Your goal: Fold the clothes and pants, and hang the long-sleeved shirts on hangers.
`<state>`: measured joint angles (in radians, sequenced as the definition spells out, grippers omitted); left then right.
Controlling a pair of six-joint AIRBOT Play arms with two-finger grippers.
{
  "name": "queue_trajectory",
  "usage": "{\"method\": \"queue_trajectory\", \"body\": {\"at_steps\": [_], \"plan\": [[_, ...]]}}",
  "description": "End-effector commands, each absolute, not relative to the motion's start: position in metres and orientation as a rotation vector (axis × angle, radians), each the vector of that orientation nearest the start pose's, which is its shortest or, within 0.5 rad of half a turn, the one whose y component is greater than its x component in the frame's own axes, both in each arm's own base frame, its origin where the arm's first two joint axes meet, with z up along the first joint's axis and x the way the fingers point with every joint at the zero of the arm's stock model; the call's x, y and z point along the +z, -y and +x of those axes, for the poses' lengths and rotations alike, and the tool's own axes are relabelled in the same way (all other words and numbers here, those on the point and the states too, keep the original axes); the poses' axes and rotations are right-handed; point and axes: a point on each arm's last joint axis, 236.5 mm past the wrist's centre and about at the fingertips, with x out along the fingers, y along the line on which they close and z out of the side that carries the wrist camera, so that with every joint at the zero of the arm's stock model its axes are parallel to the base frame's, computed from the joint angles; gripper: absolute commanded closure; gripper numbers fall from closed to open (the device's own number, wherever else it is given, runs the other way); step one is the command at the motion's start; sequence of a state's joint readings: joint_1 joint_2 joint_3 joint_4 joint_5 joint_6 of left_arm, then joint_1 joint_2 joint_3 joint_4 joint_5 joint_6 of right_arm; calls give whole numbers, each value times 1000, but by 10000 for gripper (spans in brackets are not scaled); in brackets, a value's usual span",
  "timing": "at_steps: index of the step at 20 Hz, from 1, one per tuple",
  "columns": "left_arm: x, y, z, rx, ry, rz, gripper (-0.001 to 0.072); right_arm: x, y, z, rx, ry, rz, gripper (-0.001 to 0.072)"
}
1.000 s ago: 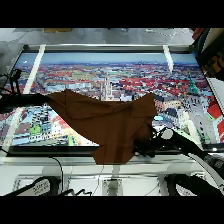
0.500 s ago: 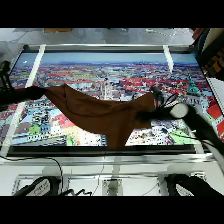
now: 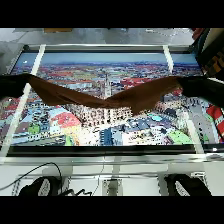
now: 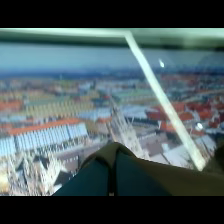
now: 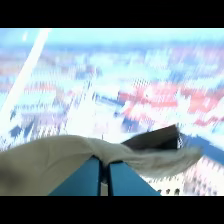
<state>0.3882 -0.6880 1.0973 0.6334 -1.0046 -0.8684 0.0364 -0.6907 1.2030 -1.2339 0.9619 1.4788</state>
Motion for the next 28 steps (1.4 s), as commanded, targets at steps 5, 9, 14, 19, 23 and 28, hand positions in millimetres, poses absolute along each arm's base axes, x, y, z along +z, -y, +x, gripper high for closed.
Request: {"method": "queue_trajectory", "body": {"at_steps": [5,9,14,19,23,28], "plan": [[428,34,240,-162,213,47,688,390,-63,264,264,-77,106,699],[460,31,207,-107,355,29,688,457,-56,221,249,142,94,701],[417,21,257,-160,165,-266,690,452,-42,256,177,106,44,703],[262,14,369,-235,-398,-486,690,318,-47,383,169,-341,114,702],[110,36,448,-294,-734,-521,689,172,-49,473,148,-662,145,701],[11,28,521,-185,-792,-568,688,68,-41,540,87,-727,191,701]]}}
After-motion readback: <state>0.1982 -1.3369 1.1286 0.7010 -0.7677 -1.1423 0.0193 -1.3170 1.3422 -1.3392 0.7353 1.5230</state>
